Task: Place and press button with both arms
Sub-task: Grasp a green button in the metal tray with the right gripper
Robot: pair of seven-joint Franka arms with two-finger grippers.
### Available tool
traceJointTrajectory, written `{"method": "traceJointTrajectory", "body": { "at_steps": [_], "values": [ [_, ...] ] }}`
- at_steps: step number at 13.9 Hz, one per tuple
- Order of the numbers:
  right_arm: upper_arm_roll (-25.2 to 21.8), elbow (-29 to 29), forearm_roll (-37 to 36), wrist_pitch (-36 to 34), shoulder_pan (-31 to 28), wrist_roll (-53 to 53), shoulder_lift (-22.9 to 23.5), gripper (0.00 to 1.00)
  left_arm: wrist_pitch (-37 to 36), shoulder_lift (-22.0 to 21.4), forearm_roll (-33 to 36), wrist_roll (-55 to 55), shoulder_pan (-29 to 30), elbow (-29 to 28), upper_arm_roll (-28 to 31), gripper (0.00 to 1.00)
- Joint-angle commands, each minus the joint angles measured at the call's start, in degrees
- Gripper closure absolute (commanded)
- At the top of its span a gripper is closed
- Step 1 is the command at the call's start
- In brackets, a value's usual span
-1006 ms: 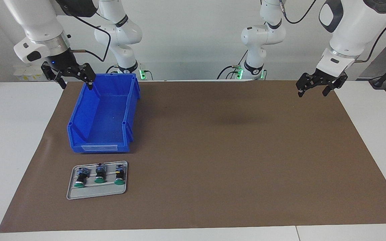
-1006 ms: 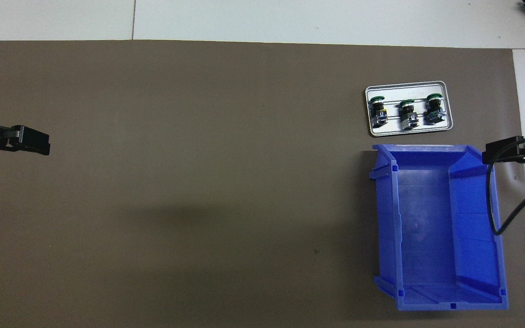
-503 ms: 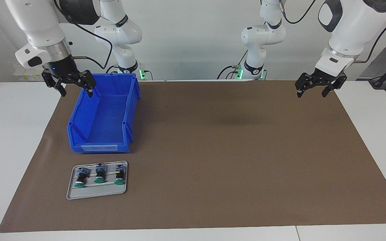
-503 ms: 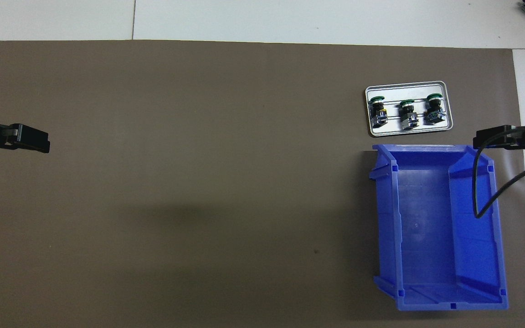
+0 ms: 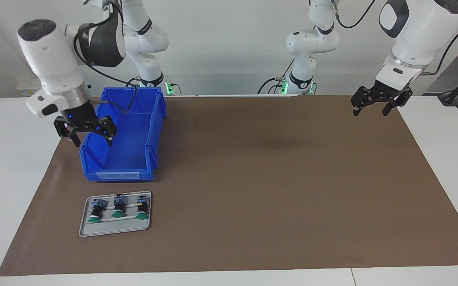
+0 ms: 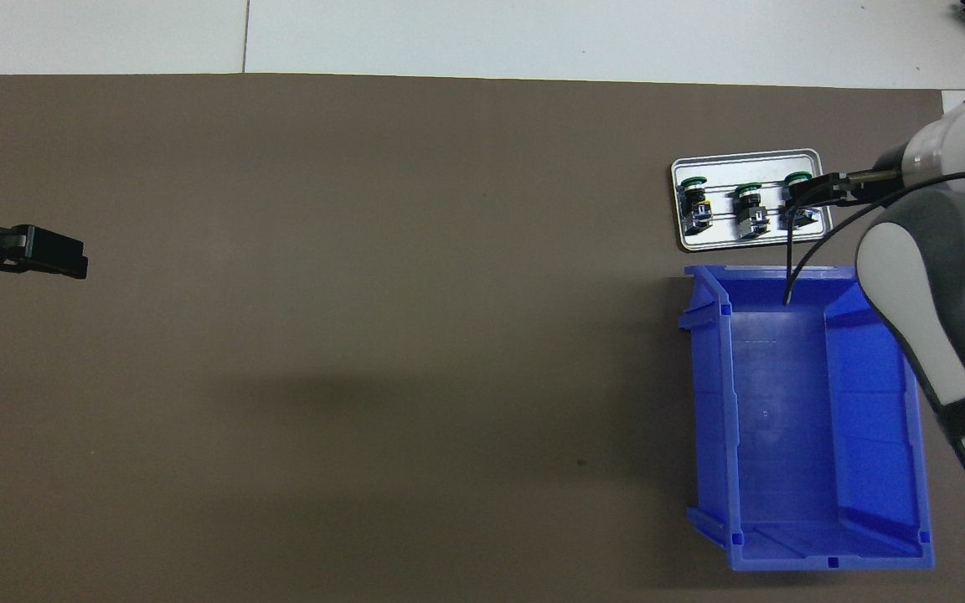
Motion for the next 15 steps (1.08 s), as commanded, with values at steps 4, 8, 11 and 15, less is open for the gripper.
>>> {"method": "traceJointTrajectory", "body": {
  "at_steps": [4,8,11,15],
  "values": [
    [0.4,3.1,3.2,6.1,0.2,-1.9,8.6,0.0,0.1,-1.2,-0.8,0.8,0.7,-1.4,-0.1,0.0],
    [0.5,-1.9,3.4,10.7,-0.3,-5.7,9.6,0.05,0.1,-1.2,-0.8,0.8,0.7,-1.4,-0.1,0.0],
    [0.5,-1.9,3.3,11.0,-0.6,-8.1,11.0,0.19,0.1,-1.2,-0.8,0.8,0.7,-1.4,-0.1,0.0],
    [0.5,-2.5,3.4,13.9,-0.5,-9.8,12.7,0.23,0.1,-1.2,-0.8,0.8,0.7,-1.4,-0.1,0.0]
  ]
}}
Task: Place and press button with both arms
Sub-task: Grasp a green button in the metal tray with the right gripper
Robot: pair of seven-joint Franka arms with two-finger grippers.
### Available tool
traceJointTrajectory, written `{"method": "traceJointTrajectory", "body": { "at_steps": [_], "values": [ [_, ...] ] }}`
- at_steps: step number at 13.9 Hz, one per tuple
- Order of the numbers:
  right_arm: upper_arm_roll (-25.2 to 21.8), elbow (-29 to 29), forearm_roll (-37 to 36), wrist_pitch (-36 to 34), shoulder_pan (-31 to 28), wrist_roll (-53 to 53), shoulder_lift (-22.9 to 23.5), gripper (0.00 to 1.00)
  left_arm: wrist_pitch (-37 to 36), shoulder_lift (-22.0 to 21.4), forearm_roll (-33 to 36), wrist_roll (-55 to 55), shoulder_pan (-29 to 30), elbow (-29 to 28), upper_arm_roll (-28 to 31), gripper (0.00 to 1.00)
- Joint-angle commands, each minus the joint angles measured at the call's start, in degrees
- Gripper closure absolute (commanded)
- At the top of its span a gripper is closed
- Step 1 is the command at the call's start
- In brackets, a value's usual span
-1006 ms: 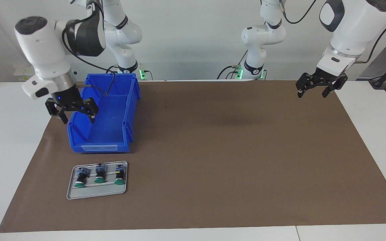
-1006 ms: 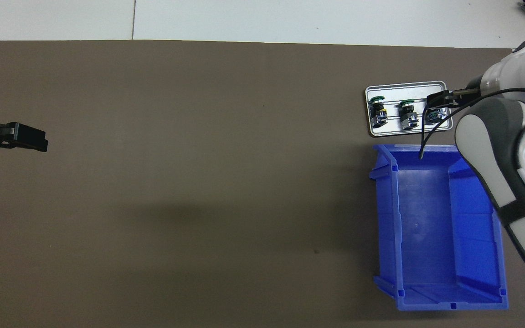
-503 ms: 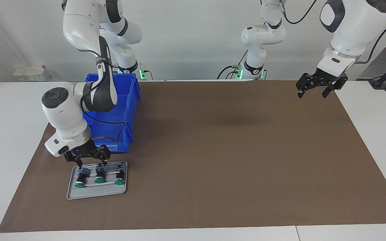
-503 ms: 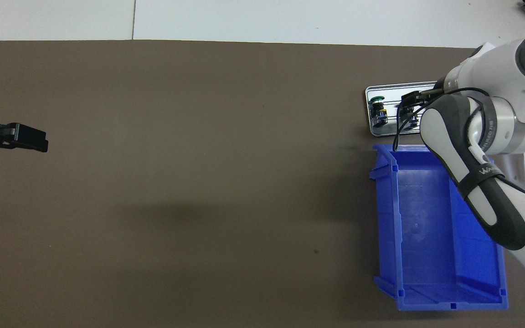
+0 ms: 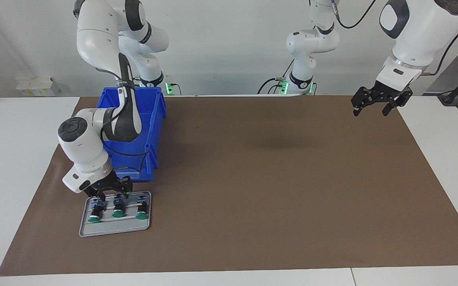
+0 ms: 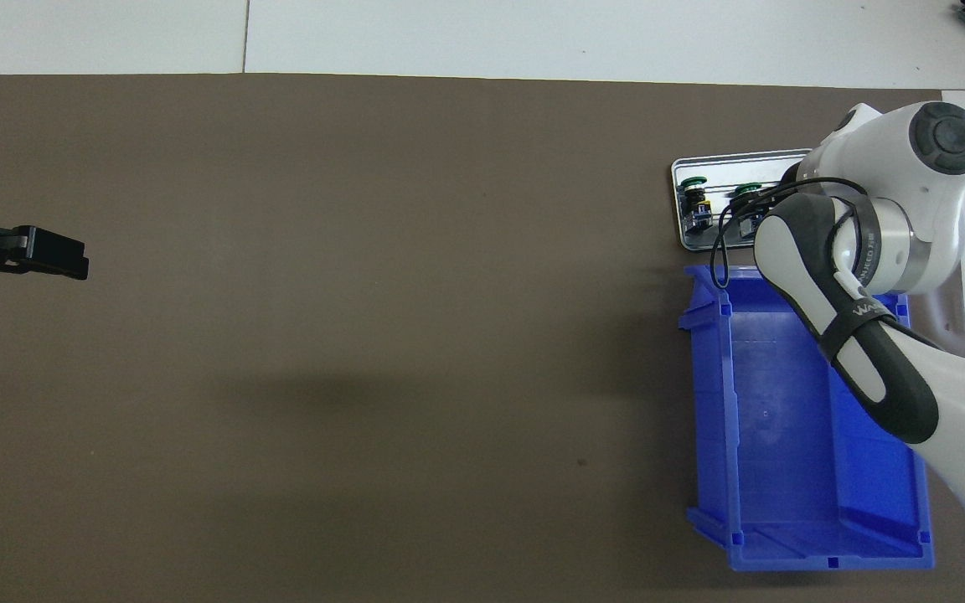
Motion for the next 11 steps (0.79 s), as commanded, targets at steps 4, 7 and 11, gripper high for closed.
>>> {"method": "traceJointTrajectory", "body": {
  "at_steps": [4,7,11],
  "values": [
    [0.5,-2.3,1.0,2.4,-0.7,-3.1,0.6,0.31,0.1,-1.2,-0.8,0.8,0.7,-1.2,-0.1,0.0],
    [0.4,-3.2,1.0,2.6,-0.6,-3.2,0.6,0.64,0.1,-1.2,-0.8,0.8,0.7,-1.2,-0.1,0.0],
    [0.4,-4.7,1.0,6.4,-0.7,-2.9,0.6,1.0,0.1,-1.2,-0.8,0.8,0.7,-1.2,-0.1,0.0]
  ]
}}
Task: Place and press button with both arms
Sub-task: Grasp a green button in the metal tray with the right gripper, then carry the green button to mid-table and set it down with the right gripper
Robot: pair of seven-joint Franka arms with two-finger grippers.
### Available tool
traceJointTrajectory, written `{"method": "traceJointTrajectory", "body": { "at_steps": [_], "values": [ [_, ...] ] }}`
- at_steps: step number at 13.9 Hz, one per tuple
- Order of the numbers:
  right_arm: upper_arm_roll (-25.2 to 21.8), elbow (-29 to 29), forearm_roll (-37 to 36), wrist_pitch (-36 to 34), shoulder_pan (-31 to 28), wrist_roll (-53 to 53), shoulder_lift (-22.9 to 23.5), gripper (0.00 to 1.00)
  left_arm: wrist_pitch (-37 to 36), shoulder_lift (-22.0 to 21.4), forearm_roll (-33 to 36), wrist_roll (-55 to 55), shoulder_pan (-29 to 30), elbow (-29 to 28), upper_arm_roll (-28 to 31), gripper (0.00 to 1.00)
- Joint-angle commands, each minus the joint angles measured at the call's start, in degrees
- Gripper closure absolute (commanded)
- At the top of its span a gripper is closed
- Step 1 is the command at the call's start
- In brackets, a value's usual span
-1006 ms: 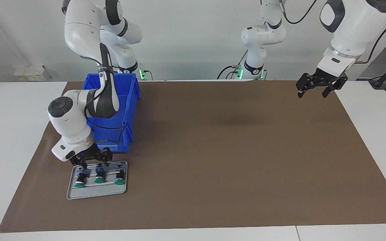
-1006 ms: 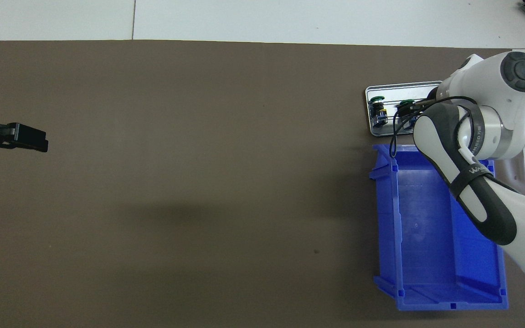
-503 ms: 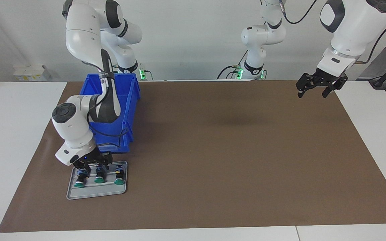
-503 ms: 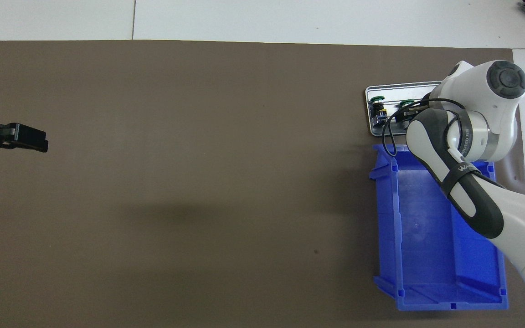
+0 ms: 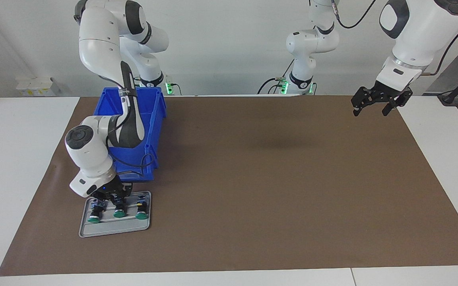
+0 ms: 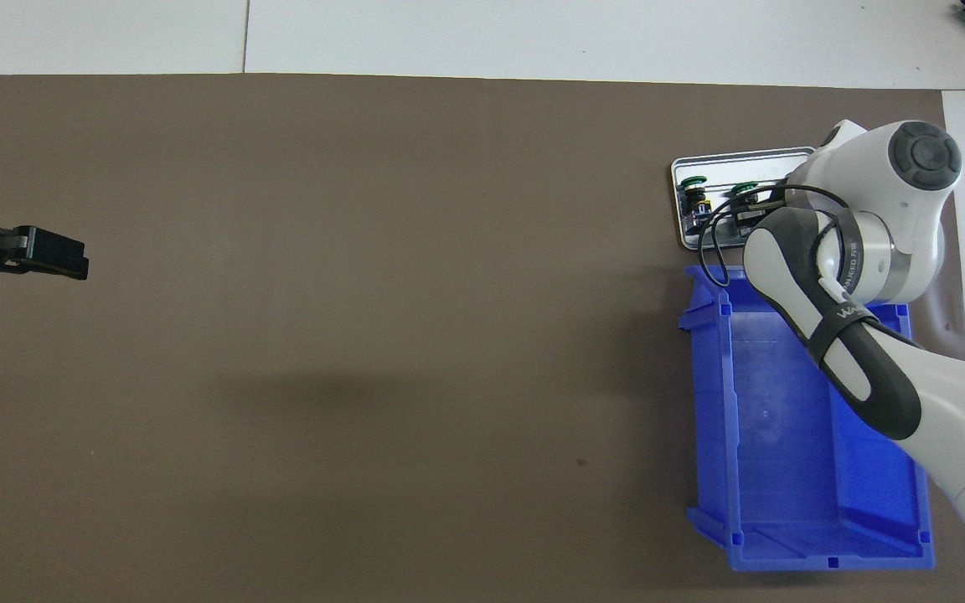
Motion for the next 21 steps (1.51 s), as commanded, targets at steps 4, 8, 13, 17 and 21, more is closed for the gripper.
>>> {"method": "traceJointTrajectory", "body": {
  "at_steps": [4,8,13,17,21],
  "values": [
    [0.3,2.4,0.9,0.1,-0.7,0.2,-0.4,1.0,0.1,-1.2,-0.8,0.8,0.7,-1.2,-0.1,0.0],
    [0.3,10.8,0.8,-9.7,0.5,17.7,-1.1,1.0,0.1,-1.2,-0.8,0.8,0.7,-1.2,-0.1,0.0],
    [1.1,19.4,0.9,-19.0,5.8,53.3,-1.4,1.0,0.1,-1.2,-0.8,0.8,0.7,-1.2,-0.1,0.0],
    [1.7,19.9,0.6,-17.2,13.1,84.8,-1.5,1.0,0.1,-1.2,-0.8,0.8,0.7,-1.2,-0.1,0.0],
    [1.7,19.9,0.2,-13.8,21.1,105.4,-1.3,1.0,0.1,-1.2,-0.8,0.8,0.7,-1.2,-0.1,0.0]
  ]
}}
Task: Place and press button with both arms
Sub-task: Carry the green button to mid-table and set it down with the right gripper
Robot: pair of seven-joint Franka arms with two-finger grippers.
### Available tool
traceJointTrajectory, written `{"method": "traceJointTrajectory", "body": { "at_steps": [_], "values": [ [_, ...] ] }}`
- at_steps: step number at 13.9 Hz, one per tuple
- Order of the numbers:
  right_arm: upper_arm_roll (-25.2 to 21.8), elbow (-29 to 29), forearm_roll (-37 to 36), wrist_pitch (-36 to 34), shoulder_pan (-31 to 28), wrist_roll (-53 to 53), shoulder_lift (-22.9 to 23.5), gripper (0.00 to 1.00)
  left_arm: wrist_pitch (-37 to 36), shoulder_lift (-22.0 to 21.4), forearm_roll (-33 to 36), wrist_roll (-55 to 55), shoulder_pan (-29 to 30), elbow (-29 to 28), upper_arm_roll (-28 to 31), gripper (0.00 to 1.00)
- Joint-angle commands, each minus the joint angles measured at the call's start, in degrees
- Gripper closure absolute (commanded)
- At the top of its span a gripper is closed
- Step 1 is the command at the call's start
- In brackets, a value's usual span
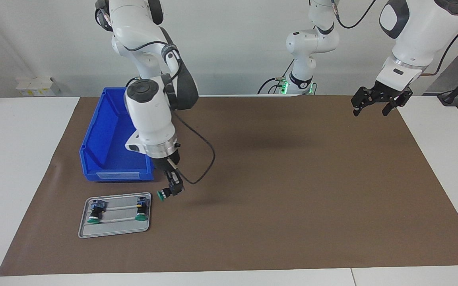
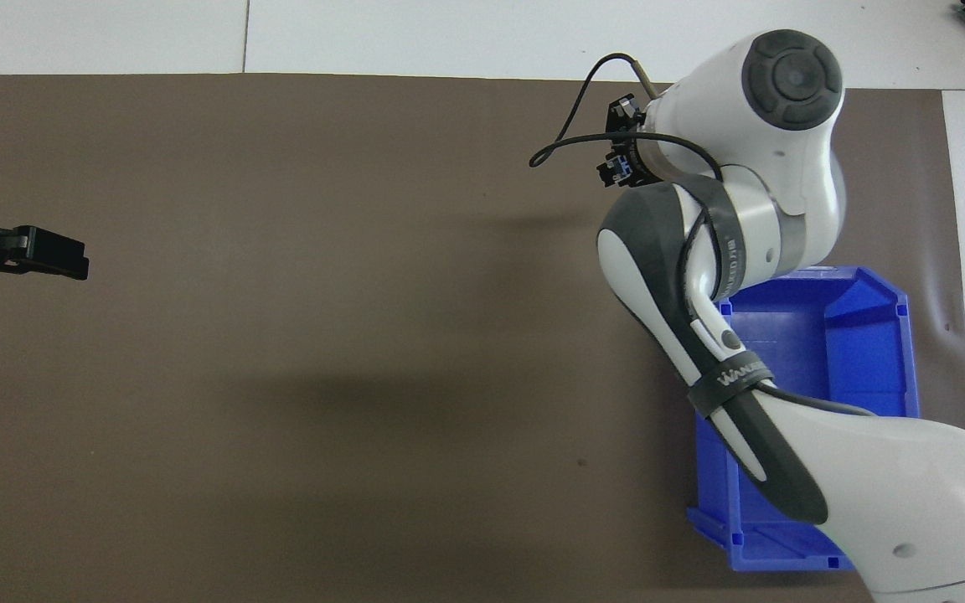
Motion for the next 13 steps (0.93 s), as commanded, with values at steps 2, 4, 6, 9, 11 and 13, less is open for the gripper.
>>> {"method": "traceJointTrajectory", "body": {
  "at_steps": [2,4,6,9,11,13],
  "values": [
    [0.5,1.0,-0.4,0.8,5.8,17.8,0.9,1.0,0.1,-1.2,-0.8,0.8,0.7,-1.2,-0.1,0.0],
    [0.5,1.0,-0.8,2.0,10.0,27.4,1.6,1.0,0.1,-1.2,-0.8,0.8,0.7,-1.2,-0.1,0.0],
    [0.2,1.4,-1.8,2.9,14.0,34.0,3.9,1.0,0.1,-1.2,-0.8,0.8,0.7,-1.2,-0.1,0.0],
    [-0.2,6.2,-3.1,4.1,18.4,46.0,10.2,1.0,0.1,-1.2,-0.8,0.8,0.7,-1.2,-0.1,0.0],
    [0.3,7.4,-4.2,6.0,19.7,53.7,12.5,1.0,0.1,-1.2,-0.8,0.8,0.7,-1.2,-0.1,0.0],
    [0.4,6.8,-4.1,9.5,22.6,55.7,13.6,1.0,0.1,-1.2,-0.8,0.7,0.7,-1.2,-0.1,0.0]
  ]
}}
